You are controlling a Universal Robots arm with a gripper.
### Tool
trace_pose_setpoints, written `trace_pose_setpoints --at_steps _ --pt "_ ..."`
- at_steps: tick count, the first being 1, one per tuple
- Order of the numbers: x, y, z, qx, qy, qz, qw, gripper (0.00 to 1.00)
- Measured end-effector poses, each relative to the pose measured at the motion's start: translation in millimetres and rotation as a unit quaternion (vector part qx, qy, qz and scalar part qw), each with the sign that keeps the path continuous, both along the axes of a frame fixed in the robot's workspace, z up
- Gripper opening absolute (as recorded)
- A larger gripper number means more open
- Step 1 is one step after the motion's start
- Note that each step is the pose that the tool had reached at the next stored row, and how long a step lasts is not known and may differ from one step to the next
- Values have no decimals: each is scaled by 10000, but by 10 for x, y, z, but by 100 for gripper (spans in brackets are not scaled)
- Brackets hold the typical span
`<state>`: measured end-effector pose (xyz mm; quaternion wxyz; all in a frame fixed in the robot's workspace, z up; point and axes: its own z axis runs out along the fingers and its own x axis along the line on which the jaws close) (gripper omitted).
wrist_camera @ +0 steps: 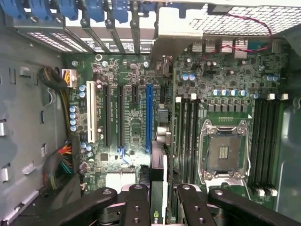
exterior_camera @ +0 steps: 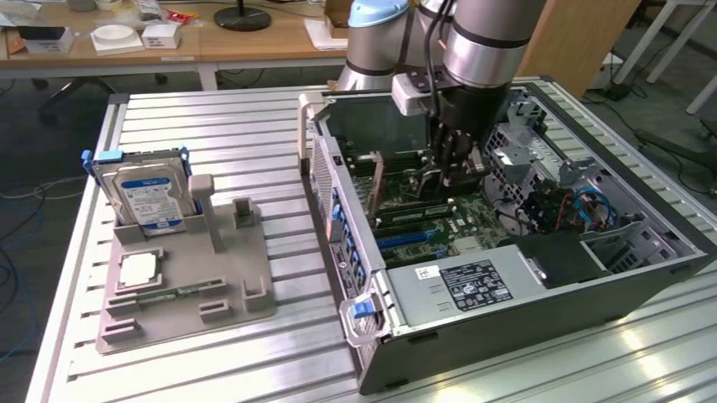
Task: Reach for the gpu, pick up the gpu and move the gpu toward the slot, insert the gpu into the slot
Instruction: 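Insert the gpu into the slot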
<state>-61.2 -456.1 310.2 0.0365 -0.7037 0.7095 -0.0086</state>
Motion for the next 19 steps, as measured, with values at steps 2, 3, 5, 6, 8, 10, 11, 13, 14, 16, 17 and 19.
trace_pose_setpoints --at_steps 2,3,5,6,8,10,11,13,14,16,17,19 --pt "-9 -14 -27 1 -1 0 10000 27" --pt "-13 -18 -44 0 -1 0 10000 27" --pt "-18 -23 -80 -1 0 1 10000 27" --pt "-20 -27 -97 0 0 1 10000 27" --pt "-25 -36 -126 0 1 0 10000 27" --pt "-29 -45 -157 0 1 -1 10000 27" --pt "-30 -51 -167 -1 2 -1 10000 27" --pt "-34 -62 -188 0 3 0 10000 27" --pt "-36 -67 -198 0 3 0 10000 27" --pt "-43 -80 -211 -1 4 1 10000 27" --pt "-48 -86 -219 0 3 1 10000 27" --pt "-55 -93 -239 0 3 0 10000 27"
